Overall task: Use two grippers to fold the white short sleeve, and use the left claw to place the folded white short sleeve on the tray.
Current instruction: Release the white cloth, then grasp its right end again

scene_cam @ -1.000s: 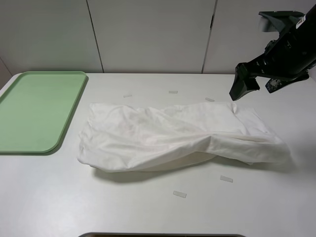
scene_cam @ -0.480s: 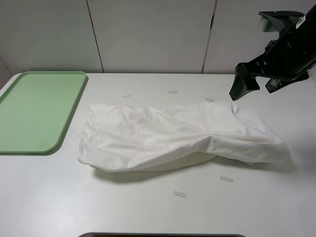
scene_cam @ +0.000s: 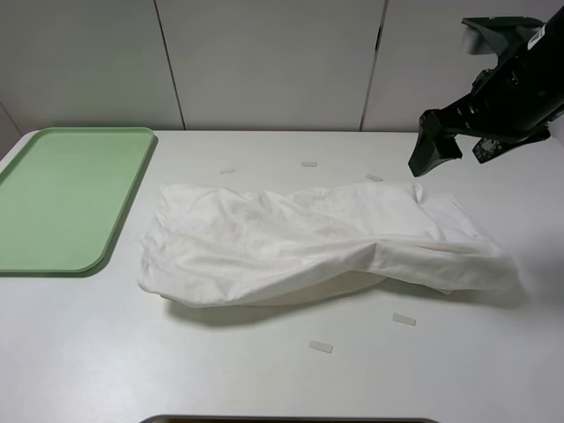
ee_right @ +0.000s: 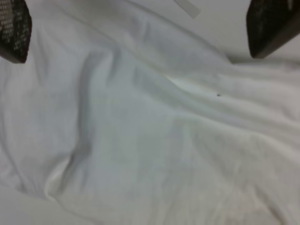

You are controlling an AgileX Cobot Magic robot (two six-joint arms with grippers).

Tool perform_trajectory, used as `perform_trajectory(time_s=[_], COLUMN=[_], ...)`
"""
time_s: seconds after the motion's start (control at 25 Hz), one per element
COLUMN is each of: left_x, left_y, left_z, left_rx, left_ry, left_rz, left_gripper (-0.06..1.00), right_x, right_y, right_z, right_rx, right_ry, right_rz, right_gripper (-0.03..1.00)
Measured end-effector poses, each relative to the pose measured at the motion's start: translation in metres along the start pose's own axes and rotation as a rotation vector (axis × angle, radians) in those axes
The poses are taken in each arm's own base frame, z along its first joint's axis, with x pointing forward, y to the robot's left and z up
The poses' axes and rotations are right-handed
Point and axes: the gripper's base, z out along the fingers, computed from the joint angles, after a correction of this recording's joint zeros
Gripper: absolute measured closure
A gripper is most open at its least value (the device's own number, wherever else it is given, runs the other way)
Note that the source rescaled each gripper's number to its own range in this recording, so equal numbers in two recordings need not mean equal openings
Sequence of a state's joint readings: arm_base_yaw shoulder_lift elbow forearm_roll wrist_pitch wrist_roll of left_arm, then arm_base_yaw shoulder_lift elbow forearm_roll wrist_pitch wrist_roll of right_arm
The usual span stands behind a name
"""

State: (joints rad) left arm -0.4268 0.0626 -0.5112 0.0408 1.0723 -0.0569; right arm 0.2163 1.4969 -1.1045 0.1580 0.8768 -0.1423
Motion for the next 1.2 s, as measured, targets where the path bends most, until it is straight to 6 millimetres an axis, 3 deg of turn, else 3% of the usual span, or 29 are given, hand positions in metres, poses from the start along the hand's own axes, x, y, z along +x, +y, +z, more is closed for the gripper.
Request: perform_trajectory(time_s=[0.48, 0.56, 0.64, 0.76, 1.0, 1.16, 1.2], left_x=[0.000, 0.000, 0.000, 0.000, 0.005, 0.006, 0.006], left_y=[-0.002, -0.002, -0.002, -0.003, -0.008, -0.008, -0.008], left_z=[0.000, 0.000, 0.001, 0.000, -0.005, -0.005, -0.005], left_rx=[-0.273, -0.358, -0.442, -0.491, -0.517, -0.520, -0.520], left_ry=[-0.015, -0.020, -0.024, -0.030, -0.093, -0.095, -0.096], left_rz=[-0.217, -0.286, -0.354, -0.392, -0.390, -0.389, -0.389], left_gripper=[0.02, 0.02, 0.02, 0.02, 0.02, 0.02, 0.02], right_x=[-0.003, -0.003, 0.001, 0.003, 0.006, 0.010, 0.010], right_y=[-0.002, -0.006, -0.013, -0.019, -0.033, -0.068, -0.068], right_z=[0.005, 0.016, 0.043, 0.067, 0.096, 0.102, 0.102], right_rx=[0.016, 0.037, 0.085, 0.118, 0.143, 0.175, 0.175], right_ry=[-0.012, 0.006, 0.079, 0.140, 0.192, 0.194, 0.194], right_rz=[-0.001, 0.008, 0.036, 0.049, 0.091, 0.182, 0.182], right_gripper=[-0.03, -0.03, -0.03, -0.03, -0.03, -0.03, -0.03])
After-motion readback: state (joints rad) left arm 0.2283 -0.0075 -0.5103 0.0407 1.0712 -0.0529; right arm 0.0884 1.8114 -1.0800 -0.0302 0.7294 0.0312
